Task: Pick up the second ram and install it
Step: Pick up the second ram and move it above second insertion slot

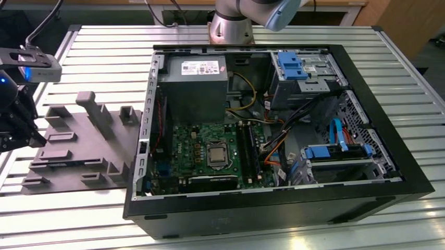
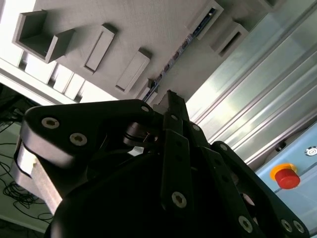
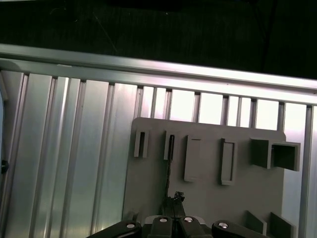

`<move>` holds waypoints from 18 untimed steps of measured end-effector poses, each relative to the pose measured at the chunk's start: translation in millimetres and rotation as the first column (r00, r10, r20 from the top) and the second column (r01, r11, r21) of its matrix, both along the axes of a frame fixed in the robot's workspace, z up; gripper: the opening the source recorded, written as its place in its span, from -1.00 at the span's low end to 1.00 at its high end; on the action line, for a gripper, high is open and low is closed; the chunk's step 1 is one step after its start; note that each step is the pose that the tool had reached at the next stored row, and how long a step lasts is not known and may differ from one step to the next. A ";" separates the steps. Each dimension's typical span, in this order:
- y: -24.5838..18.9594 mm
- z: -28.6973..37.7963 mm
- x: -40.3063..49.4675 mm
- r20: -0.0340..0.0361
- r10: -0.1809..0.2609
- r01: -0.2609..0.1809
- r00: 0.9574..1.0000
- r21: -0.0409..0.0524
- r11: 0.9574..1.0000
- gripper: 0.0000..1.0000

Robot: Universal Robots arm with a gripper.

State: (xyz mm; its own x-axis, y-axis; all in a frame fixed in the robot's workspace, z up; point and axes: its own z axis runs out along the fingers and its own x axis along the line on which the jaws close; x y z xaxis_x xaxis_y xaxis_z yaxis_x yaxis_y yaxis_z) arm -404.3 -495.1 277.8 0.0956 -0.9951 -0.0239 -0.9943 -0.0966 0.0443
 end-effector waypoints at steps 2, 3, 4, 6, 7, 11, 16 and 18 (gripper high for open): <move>0.0 -0.8 0.0 0.000 0.000 0.000 1.000 0.000 1.000 -0.79; 0.0 -1.2 0.0 0.000 0.000 0.000 1.000 0.000 1.000 -0.79; 0.0 -1.6 0.0 0.000 0.000 0.000 1.000 0.000 1.000 -0.79; 0.0 -2.4 0.0 0.000 0.000 0.000 1.000 0.000 1.000 -0.79; 0.0 -2.8 0.0 0.000 0.000 0.000 1.000 0.000 1.000 -0.79; 0.0 -4.3 0.0 0.000 0.000 0.000 1.000 0.000 1.000 -0.79; 0.0 -6.1 0.0 0.000 0.000 0.000 1.000 0.000 1.000 -0.79; 0.0 -6.9 0.0 0.000 0.000 0.000 1.000 0.000 1.000 -0.79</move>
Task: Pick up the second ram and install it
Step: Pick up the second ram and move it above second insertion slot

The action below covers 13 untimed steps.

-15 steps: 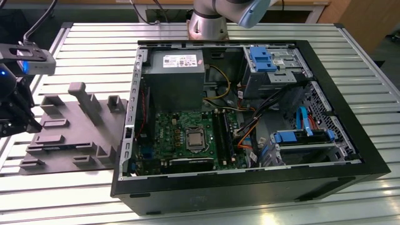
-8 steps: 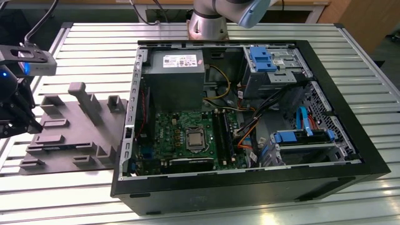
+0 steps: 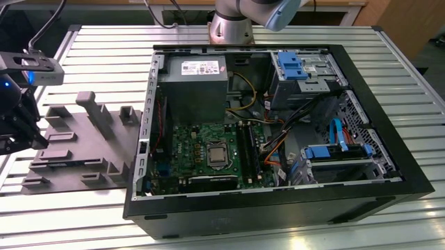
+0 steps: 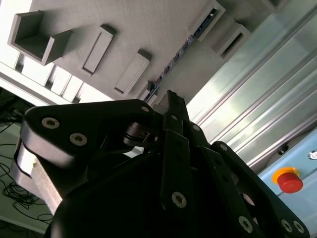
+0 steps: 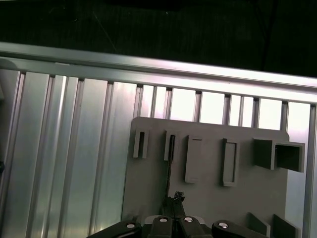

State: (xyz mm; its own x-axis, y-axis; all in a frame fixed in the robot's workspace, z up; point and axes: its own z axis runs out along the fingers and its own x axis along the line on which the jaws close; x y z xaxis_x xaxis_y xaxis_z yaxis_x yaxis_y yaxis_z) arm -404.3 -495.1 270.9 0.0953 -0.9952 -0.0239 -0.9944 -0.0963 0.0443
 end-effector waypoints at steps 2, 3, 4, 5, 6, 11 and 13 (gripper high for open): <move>0.0 -0.8 0.0 0.000 0.000 0.000 1.000 0.000 1.000 -0.79; 0.0 -1.2 0.0 0.000 0.000 0.000 1.000 0.000 1.000 -0.79; 0.0 -1.5 0.0 0.000 0.000 0.000 1.000 0.000 1.000 -0.79; 0.0 -1.9 0.0 0.000 0.000 0.000 1.000 0.000 1.000 -0.79; 0.0 -2.3 0.0 0.000 0.000 0.000 1.000 0.000 1.000 -0.79; 0.0 -4.2 0.0 0.000 0.000 0.000 1.000 0.000 1.000 -0.79; 0.0 -4.9 0.0 0.000 0.000 0.000 1.000 0.000 1.000 -0.79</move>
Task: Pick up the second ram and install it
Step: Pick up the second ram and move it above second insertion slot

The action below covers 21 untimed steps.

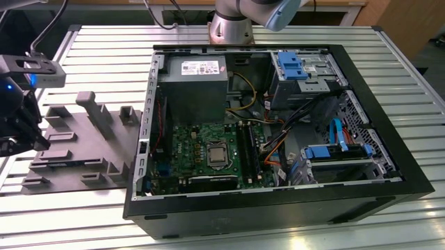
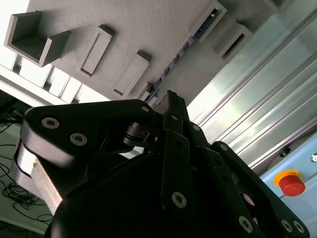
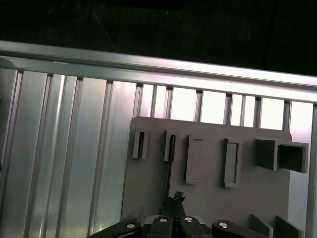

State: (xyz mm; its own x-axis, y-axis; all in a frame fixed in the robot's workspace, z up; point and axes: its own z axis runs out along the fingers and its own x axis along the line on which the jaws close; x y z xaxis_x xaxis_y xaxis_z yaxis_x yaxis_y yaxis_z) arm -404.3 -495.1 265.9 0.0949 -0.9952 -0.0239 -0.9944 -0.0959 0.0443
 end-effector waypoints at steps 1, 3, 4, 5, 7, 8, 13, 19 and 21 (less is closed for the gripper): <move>0.0 -0.5 0.0 0.000 0.000 0.000 1.000 0.000 1.000 -0.79; 0.0 -1.6 0.0 0.000 0.000 0.000 1.000 0.000 1.000 -0.79; 0.0 -2.2 0.0 0.000 0.000 0.000 1.000 0.000 1.000 -0.79; 0.0 -2.9 0.0 0.000 0.000 0.000 1.000 0.000 1.000 -0.79; 0.0 -4.5 0.0 0.000 -0.001 0.001 1.000 0.000 1.000 -0.79; 0.0 -5.3 0.0 0.000 -0.001 0.001 1.000 0.000 1.000 -0.79; 0.0 -9.0 0.0 0.000 -0.002 0.002 1.000 0.000 1.000 -0.79; 0.0 -13.1 0.0 0.000 -0.005 0.005 1.000 0.000 1.000 -0.79; 0.0 -14.5 0.0 0.000 -0.006 0.006 1.000 0.000 1.000 -0.79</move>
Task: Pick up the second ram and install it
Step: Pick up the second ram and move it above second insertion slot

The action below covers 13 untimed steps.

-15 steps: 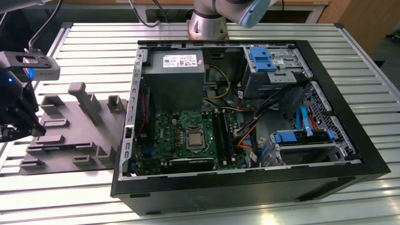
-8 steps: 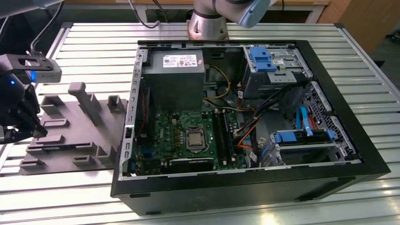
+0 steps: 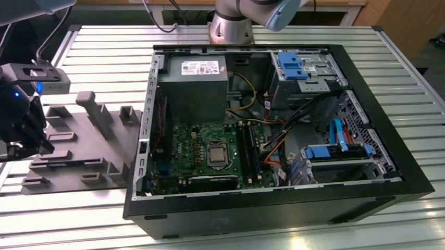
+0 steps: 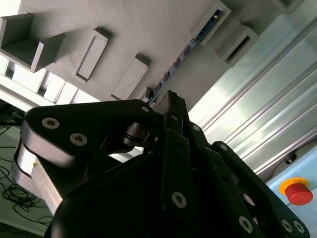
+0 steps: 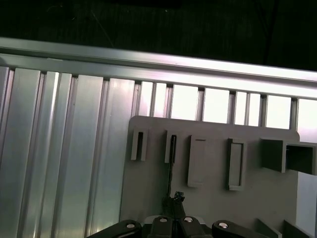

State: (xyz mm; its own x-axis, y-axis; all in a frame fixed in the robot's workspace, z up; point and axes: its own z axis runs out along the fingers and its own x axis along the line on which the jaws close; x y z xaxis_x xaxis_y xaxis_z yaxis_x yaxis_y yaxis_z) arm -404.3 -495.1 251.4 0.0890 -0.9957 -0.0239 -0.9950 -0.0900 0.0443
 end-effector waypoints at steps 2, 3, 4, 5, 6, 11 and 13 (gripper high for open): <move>0.0 -1.4 0.0 0.000 -0.001 0.001 1.000 0.000 1.000 -0.79; 0.0 -2.2 0.0 0.000 -0.001 0.001 1.000 0.000 1.000 -0.79; 0.0 -2.9 0.0 0.000 -0.002 0.002 1.000 0.000 1.000 -0.79; 0.0 -3.7 0.0 0.000 -0.002 0.002 1.000 0.000 1.000 -0.79; 0.0 -4.3 0.0 0.000 -0.003 0.003 1.000 0.000 1.000 -0.79; 0.0 -7.6 0.0 0.000 -0.004 0.004 1.000 0.000 1.000 -0.79; 0.0 -8.9 0.0 0.000 -0.005 0.005 1.000 0.000 1.000 -0.79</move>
